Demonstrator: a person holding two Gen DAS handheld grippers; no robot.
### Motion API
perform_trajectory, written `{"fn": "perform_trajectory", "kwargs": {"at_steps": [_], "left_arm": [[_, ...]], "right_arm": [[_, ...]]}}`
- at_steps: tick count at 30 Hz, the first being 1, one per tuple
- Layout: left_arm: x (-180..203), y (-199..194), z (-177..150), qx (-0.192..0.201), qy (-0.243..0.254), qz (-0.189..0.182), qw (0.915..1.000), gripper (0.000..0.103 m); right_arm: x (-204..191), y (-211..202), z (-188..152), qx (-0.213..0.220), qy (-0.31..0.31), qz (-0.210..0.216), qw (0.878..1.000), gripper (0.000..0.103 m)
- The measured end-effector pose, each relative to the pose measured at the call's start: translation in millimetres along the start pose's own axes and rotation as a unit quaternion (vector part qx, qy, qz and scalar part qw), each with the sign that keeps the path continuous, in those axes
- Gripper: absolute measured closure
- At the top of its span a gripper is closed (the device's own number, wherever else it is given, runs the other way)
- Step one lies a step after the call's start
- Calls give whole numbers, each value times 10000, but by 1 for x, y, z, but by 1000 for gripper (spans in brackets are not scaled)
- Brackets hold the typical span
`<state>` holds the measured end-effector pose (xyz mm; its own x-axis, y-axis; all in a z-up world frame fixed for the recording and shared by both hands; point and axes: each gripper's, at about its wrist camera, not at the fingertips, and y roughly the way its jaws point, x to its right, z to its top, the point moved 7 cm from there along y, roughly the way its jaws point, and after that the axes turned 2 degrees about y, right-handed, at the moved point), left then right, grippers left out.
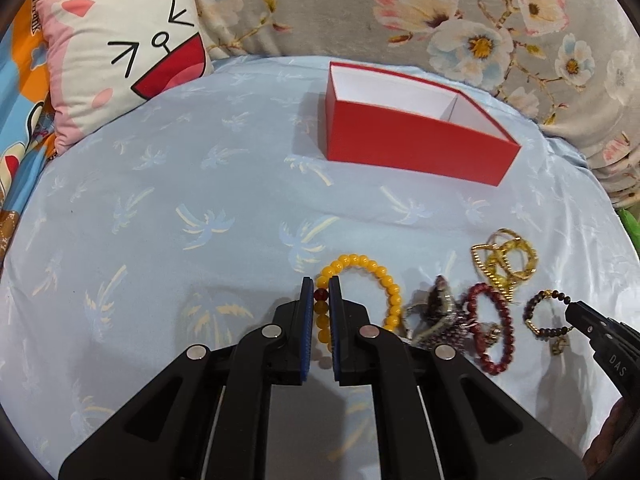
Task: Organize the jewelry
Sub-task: 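Grasp the yellow bead bracelet with the left tool while the right tool grasps the black bead bracelet, then carry both bracelets into the red box and open both tools to release them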
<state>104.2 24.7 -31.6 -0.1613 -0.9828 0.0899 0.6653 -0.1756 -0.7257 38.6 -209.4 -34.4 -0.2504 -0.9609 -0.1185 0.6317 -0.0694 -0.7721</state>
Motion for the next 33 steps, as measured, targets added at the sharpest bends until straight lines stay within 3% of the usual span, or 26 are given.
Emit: {"fn": "perform_trajectory", "kwargs": {"at_steps": [14, 22, 33], "left_arm": [[18, -75, 21, 488, 103, -360, 9981, 96], [29, -87, 56, 577, 190, -531, 9967, 96], [48, -39, 155, 744, 476, -411, 9952, 96]], "right_arm": [[1, -73, 17, 591, -31, 131, 9982, 96], [-8, -90, 40, 678, -39, 332, 9971, 96], [-42, -54, 154, 879, -474, 541, 9935, 96]]}}
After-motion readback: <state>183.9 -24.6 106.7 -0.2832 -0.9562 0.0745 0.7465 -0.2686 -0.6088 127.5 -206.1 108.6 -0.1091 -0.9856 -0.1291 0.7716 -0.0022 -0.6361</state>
